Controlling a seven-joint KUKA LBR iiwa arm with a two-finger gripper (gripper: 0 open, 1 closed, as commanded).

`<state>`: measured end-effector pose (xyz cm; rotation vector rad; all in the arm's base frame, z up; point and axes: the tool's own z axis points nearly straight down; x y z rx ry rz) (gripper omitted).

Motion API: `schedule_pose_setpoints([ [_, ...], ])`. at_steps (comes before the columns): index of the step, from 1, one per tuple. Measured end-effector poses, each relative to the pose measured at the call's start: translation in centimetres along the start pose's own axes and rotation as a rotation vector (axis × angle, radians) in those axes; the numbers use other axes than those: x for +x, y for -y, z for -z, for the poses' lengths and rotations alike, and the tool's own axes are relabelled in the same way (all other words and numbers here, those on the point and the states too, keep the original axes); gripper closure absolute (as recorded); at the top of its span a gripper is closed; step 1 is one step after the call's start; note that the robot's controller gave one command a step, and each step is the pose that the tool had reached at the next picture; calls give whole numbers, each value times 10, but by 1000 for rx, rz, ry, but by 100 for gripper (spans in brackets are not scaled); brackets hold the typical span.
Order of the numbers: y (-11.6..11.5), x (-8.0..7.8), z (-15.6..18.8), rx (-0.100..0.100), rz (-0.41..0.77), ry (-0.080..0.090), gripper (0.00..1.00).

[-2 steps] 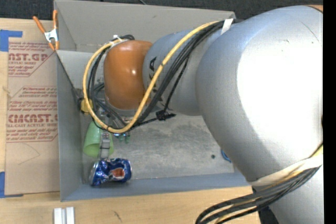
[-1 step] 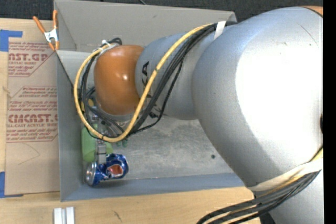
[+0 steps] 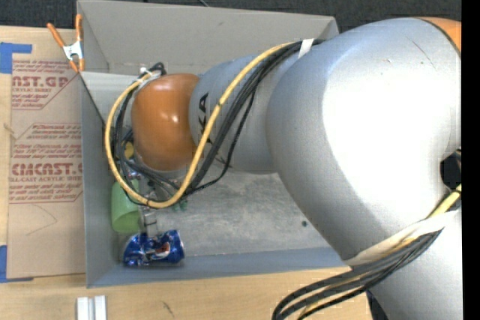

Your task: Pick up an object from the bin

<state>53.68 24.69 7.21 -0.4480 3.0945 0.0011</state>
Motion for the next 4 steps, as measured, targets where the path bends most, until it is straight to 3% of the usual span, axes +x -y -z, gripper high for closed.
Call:
schedule_pose_setpoints([
  [1, 0, -1, 1, -1, 0, 5, 0],
  [2, -1, -2, 2, -2, 0, 7, 100],
  [3, -1, -4, 48, -2, 0, -9, 100],
  [4, -2, -7, 115, -2, 1, -5, 100],
])
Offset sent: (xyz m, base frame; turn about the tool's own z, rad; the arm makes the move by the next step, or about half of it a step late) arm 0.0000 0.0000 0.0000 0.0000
